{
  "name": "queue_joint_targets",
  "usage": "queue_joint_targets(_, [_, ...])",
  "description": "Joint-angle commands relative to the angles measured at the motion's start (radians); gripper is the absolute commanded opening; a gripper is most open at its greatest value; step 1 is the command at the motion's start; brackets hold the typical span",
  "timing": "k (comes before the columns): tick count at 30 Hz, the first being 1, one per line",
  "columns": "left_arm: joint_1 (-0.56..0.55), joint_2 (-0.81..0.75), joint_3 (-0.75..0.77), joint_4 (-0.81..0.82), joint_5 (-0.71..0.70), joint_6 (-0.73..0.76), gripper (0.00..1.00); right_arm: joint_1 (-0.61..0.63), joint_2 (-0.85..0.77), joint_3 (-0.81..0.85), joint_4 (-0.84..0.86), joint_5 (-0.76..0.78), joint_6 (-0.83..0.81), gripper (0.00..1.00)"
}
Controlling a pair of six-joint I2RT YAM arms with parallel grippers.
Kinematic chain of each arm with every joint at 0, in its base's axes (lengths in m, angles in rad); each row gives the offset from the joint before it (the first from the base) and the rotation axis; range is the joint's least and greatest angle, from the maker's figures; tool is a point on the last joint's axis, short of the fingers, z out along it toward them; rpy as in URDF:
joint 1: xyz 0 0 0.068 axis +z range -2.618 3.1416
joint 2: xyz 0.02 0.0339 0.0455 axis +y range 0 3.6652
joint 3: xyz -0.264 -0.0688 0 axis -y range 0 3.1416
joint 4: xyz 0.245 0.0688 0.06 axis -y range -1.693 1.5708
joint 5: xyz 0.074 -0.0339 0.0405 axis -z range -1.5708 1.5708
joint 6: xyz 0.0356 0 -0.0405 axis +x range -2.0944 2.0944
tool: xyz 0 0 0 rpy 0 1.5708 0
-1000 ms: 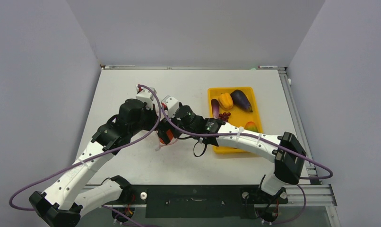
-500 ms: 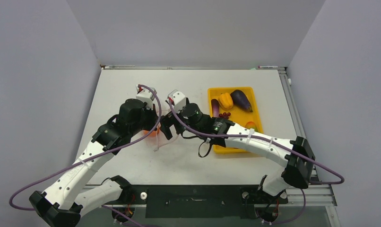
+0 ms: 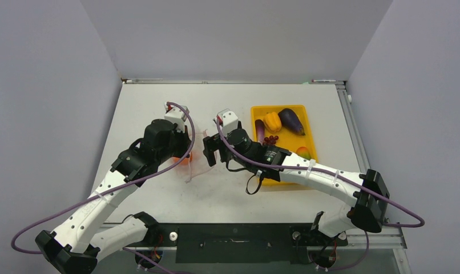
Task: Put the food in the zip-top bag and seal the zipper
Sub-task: Place the fake vegetable in the zipper food storage bag, then adjust the zipper food storage bag at the center of the board.
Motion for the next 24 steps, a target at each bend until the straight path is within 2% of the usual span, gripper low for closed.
queue_joint_targets(1, [0.004, 0.002, 0.007, 0.051, 0.001, 0.006, 0.0, -0.014, -0.011, -0.012, 0.008, 0.022, 0.054, 0.85])
queue_joint_targets(6, [0.004, 0.002, 0.007, 0.052, 0.004, 0.006, 0.0, -0.038, 0.008, -0.026, 0.018, -0.02, 0.084, 0.79])
queue_joint_targets(11, [0.004, 0.003, 0.008, 0.051, 0.004, 0.006, 0.0, -0.055, 0.043, -0.036, 0.062, -0.097, 0.115, 0.67])
queue_joint_targets(15, [0.004, 0.003, 0.008, 0.051, 0.002, 0.006, 0.0, -0.063, 0.079, -0.029, 0.093, -0.12, 0.13, 0.62])
queue_joint_targets(24, [0.004, 0.003, 0.007, 0.049, 0.006, 0.009, 0.0, -0.102, 0.147, 0.015, 0.138, -0.18, 0.131, 0.32])
